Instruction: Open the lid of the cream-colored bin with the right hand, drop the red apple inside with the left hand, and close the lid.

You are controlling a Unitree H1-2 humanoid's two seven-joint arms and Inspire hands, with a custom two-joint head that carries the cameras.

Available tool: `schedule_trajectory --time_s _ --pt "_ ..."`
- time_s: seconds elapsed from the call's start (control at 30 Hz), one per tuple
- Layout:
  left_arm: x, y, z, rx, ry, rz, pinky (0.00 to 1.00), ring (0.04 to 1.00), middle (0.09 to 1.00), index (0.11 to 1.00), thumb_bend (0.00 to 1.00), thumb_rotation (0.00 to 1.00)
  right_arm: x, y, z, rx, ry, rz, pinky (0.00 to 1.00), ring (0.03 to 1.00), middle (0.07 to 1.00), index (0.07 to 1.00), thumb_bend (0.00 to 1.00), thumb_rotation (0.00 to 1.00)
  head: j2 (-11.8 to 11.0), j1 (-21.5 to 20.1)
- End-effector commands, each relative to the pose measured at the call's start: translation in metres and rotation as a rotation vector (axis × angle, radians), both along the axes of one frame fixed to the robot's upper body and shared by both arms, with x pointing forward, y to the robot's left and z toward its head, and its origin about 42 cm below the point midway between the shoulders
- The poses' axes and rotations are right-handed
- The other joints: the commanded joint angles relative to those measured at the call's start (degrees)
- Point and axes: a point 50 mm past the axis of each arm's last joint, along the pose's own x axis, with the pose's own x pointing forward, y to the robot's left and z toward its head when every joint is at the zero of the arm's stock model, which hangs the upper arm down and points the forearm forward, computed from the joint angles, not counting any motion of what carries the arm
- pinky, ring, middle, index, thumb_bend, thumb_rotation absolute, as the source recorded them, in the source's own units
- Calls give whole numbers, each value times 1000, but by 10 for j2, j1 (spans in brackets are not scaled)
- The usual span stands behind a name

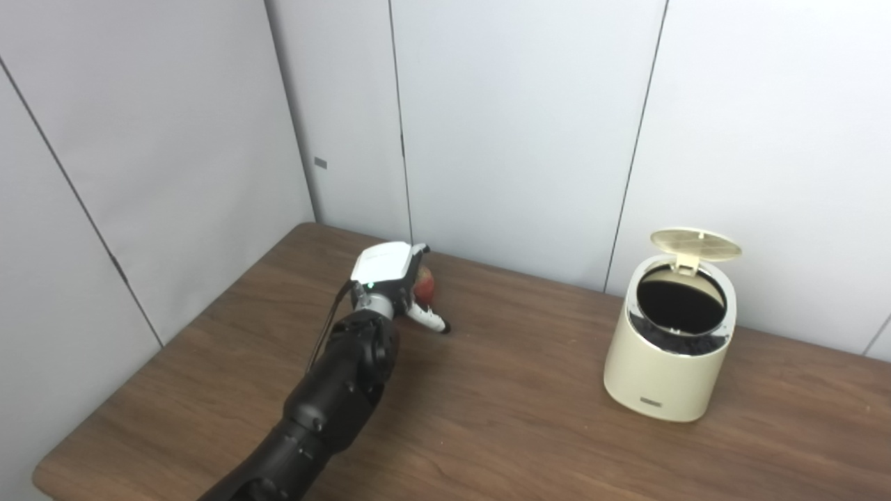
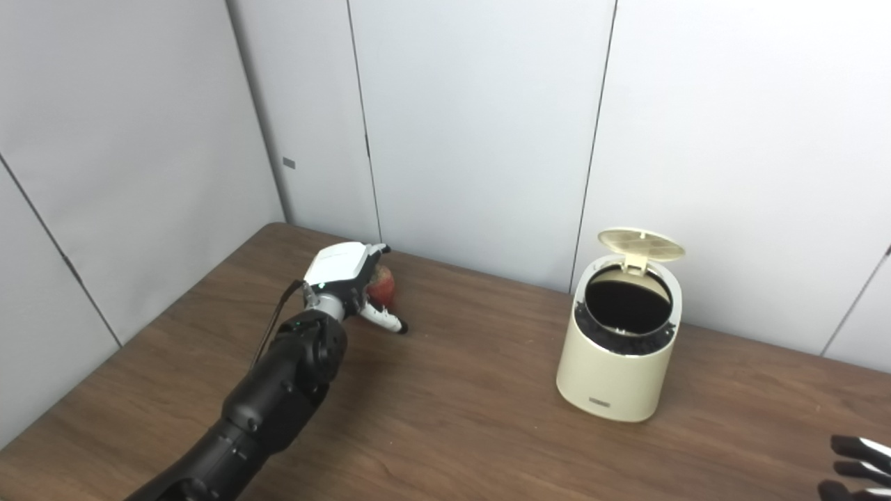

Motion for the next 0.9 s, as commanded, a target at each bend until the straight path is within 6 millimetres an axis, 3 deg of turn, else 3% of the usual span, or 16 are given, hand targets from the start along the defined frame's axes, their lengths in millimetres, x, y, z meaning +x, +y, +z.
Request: schedule_trajectory --time_s 0.0,0.13,0.17,0.23,0.33,0.4,0.43,0.5,0.53,0.6,0.87 --pt "16 8 35 48 -71 23 702 850 892 913 1000 211 3 3 18 -4 -64 6 402 596 645 622 533 807 1 -1" --pt "22 10 38 71 -14 32 549 725 813 837 960 40 2 6 22 -2 -60 3 398 590 641 619 469 774 2 -3" --pt "22 9 39 77 -3 27 428 588 720 787 927 12 2 7 23 0 -60 5 399 591 642 619 446 762 2 -4" --pt "22 9 40 81 8 23 347 484 643 750 910 3 2 8 24 2 -56 5 401 592 644 620 425 750 0 -9" --pt "21 13 36 84 12 10 290 402 564 718 897 0 2 11 25 1 -61 10 398 586 645 620 384 726 -1 -16" --pt "21 18 32 86 30 0 289 387 540 698 875 0 2 14 27 7 -64 12 399 585 647 619 329 685 -1 -21" --pt "22 21 30 87 47 3 285 378 514 694 716 0 1 15 28 11 -64 13 405 590 647 619 308 674 -2 -23" --pt "23 27 26 92 57 11 274 387 510 652 557 0 0 19 31 21 -63 15 423 603 649 621 257 634 -4 -29" --pt "23 29 24 91 54 15 282 390 504 606 524 0 -1 20 32 32 -68 23 432 613 651 622 208 552 -5 -31" --pt "22 31 20 83 39 20 299 387 479 541 503 0 -2 23 33 47 -78 37 459 634 656 625 151 396 -9 -34" --pt "21 29 13 80 -22 46 283 386 470 520 500 0 -5 27 36 72 -71 39 480 645 665 639 97 163 -14 -41"
